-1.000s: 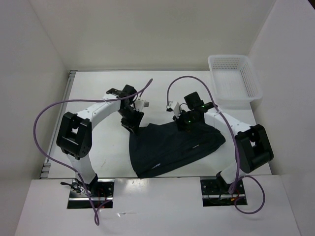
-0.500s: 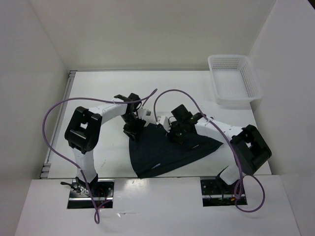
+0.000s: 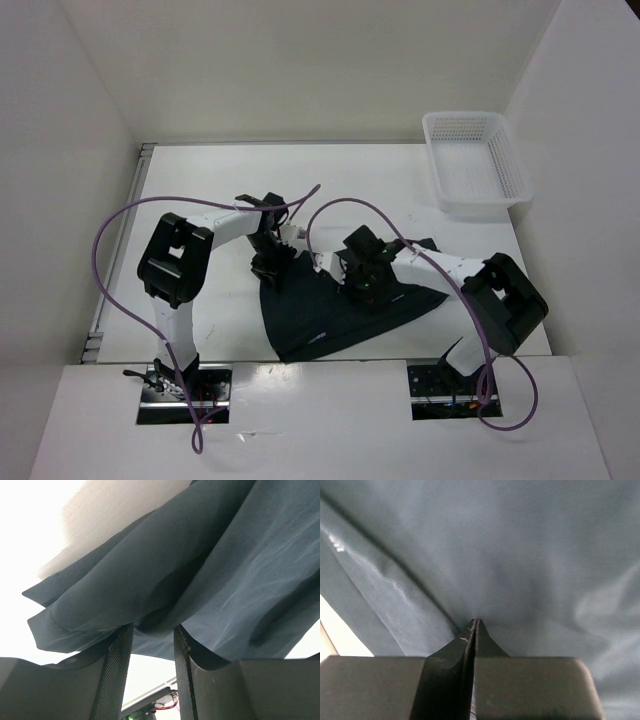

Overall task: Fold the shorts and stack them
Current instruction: Fold the shorts

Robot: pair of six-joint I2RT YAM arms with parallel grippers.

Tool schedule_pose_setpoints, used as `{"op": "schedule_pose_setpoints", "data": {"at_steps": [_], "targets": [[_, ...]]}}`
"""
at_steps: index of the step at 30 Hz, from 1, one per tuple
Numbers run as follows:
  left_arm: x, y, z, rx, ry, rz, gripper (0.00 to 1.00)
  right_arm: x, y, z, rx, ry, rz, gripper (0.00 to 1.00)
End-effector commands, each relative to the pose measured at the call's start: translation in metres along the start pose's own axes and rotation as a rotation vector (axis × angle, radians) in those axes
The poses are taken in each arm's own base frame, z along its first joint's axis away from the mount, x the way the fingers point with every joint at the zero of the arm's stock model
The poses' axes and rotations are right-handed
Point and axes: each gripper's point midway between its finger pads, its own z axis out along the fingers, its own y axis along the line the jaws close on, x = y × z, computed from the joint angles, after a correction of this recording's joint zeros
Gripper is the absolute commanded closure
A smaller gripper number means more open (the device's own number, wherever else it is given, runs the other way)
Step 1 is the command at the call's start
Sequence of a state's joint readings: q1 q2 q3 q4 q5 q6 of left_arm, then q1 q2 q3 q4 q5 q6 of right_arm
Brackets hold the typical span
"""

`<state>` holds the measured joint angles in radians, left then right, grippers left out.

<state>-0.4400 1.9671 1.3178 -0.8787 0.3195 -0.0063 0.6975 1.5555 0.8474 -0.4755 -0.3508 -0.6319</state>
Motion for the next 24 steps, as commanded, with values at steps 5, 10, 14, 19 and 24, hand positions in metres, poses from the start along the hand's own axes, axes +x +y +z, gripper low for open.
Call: {"op": "schedule_pose_setpoints", "data": {"at_steps": [5,10,14,19,24], "targets": [[-0.002,0.010,0.005,-0.043,-0.002,0.007,0.54,0.031,0.038,-0.011,-0.101,0.109,-0.173,1.00],[0.001,0.012,0.006,-0.052,0.008,0.004,0.54,0.035,0.053,-0.027,-0.117,0.120,-0.188,1.00],[0.001,0.016,0.005,-0.076,0.001,0.006,0.54,0.028,0.065,-0.035,-0.094,0.078,-0.262,1.00],[0.003,0.020,0.007,-0.095,0.011,0.004,0.54,0.022,0.083,-0.034,-0.112,0.084,-0.345,1.00],[-0.003,0.020,0.000,-0.106,-0.018,0.013,0.54,0.030,0.066,-0.039,-0.036,0.183,-0.452,1.00]]}}
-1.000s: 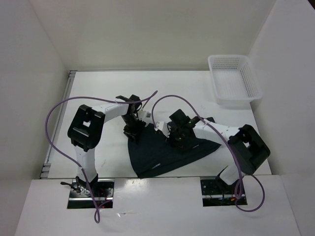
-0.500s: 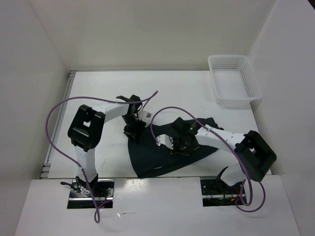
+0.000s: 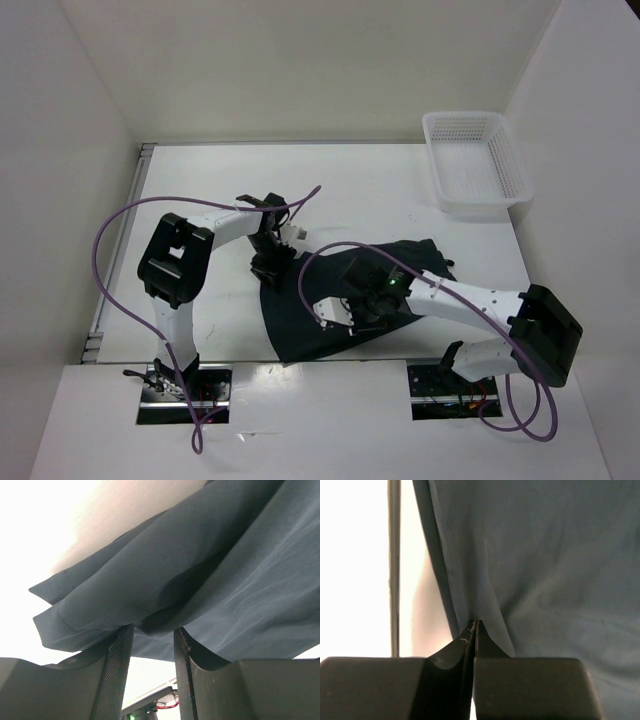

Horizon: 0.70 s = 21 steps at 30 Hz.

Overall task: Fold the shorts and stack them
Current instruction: Fold the shorts

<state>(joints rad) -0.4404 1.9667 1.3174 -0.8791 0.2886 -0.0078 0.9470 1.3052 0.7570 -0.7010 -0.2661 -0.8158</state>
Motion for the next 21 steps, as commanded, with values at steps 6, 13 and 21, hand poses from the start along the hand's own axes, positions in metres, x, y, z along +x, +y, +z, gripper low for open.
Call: {"op": "schedule_pose_setpoints", "data": {"at_steps": [6,13,21], "targets": [[-0.005,0.018,-0.006,-0.108,-0.039,0.019,0.54,0.033,-0.010,-0.013,0.046,0.203,-0.125,1.00],[-0.008,0.024,-0.018,-0.162,-0.073,0.027,0.54,0.068,-0.008,-0.024,0.025,0.406,-0.289,1.00],[-0.015,0.025,-0.034,-0.197,-0.107,0.034,0.53,-0.027,-0.105,-0.089,0.438,-0.078,0.138,0.95]]}}
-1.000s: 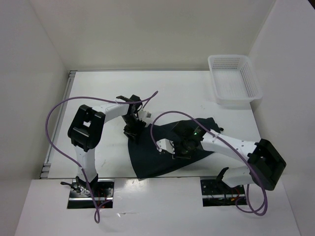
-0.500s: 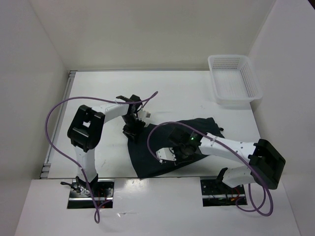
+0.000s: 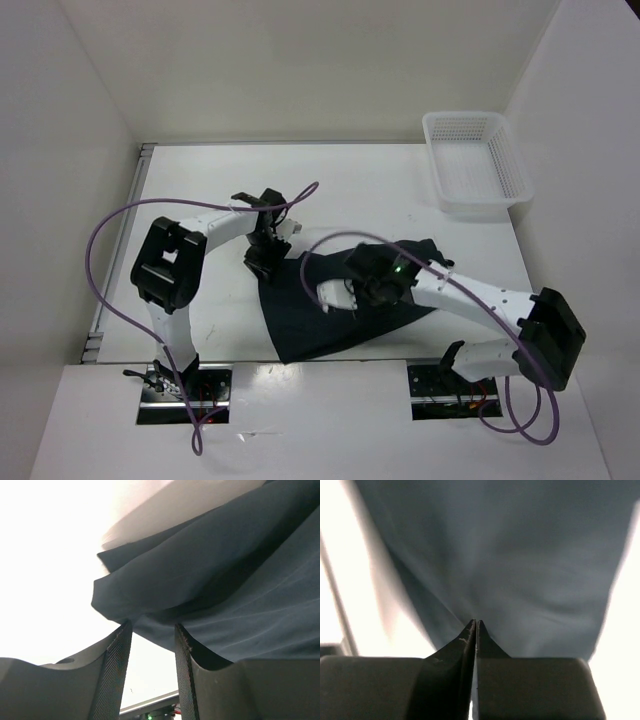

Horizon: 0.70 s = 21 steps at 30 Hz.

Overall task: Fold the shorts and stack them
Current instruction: Fold the shorts

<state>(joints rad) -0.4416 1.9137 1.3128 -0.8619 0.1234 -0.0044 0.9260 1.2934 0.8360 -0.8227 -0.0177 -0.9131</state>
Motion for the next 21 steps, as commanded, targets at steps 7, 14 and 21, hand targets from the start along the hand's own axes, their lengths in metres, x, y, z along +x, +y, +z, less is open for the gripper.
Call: {"op": "schedule_pose_setpoints", "data": {"at_steps": [7,14,21], "targets": [[-0.019,0.006,-0.013,-0.036,-0.046,0.008,0.51,0.032,-0.185,-0.067,0.503,-0.299,0.694,0.56],[-0.023,0.008,0.008,-0.114,-0.016,0.053,0.39,0.159,-0.198,-0.027,0.421,-0.059,0.860,0.46],[-0.016,-0.010,0.027,-0.010,0.040,0.055,0.25,0.182,-0.167,0.000,0.242,-0.012,0.782,0.34]]}}
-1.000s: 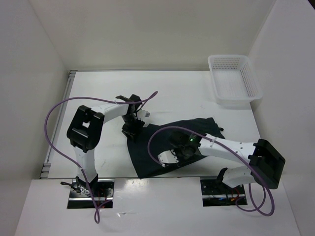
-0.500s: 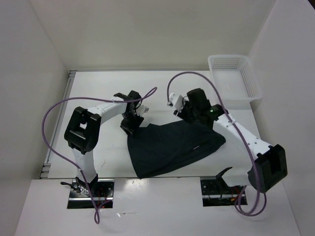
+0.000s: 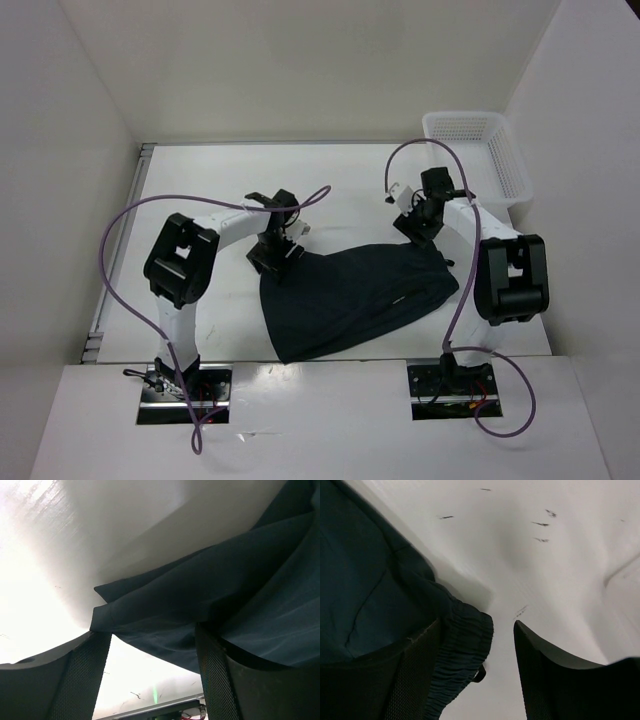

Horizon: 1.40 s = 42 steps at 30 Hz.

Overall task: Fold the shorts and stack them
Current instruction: Fold the shorts

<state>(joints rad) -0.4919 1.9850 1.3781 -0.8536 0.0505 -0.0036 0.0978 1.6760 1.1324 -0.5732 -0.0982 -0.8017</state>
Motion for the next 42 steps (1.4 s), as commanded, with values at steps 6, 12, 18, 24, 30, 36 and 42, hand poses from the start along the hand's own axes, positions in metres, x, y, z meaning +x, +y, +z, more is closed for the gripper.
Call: {"op": "schedule_pose_setpoints", "data": {"at_steps": [6,12,18,24,30,36,42], "targets": [[0.013,-0.024,0.026,0.107,0.093,0.014,0.57,0.005,0.021,0.015,-0.145,0.026,-0.101,0.46],[0.016,-0.024,0.033,0.098,0.124,0.020,1.00,0.010,0.025,0.024,-0.162,0.044,-0.089,0.93],[-0.024,0.041,0.020,-0.079,0.023,-0.062,1.00,-0.045,-0.004,0.020,-0.124,-0.086,0.053,1.00],[-0.089,0.153,-0.017,-0.289,-0.151,-0.237,1.00,-0.127,-0.048,0.034,-0.053,-0.256,0.317,1.00],[-0.131,0.202,-0.037,-0.433,-0.260,-0.290,0.64,-0.183,-0.080,0.049,0.050,-0.327,0.391,0.49],[-0.153,0.194,-0.082,-0.422,-0.387,-0.283,0.28,-0.225,-0.084,-0.004,0.092,-0.467,0.294,0.40],[-0.138,0.138,-0.117,-0.221,-0.428,-0.217,0.26,-0.208,-0.040,-0.016,-0.075,-0.442,0.168,0.40]]}}
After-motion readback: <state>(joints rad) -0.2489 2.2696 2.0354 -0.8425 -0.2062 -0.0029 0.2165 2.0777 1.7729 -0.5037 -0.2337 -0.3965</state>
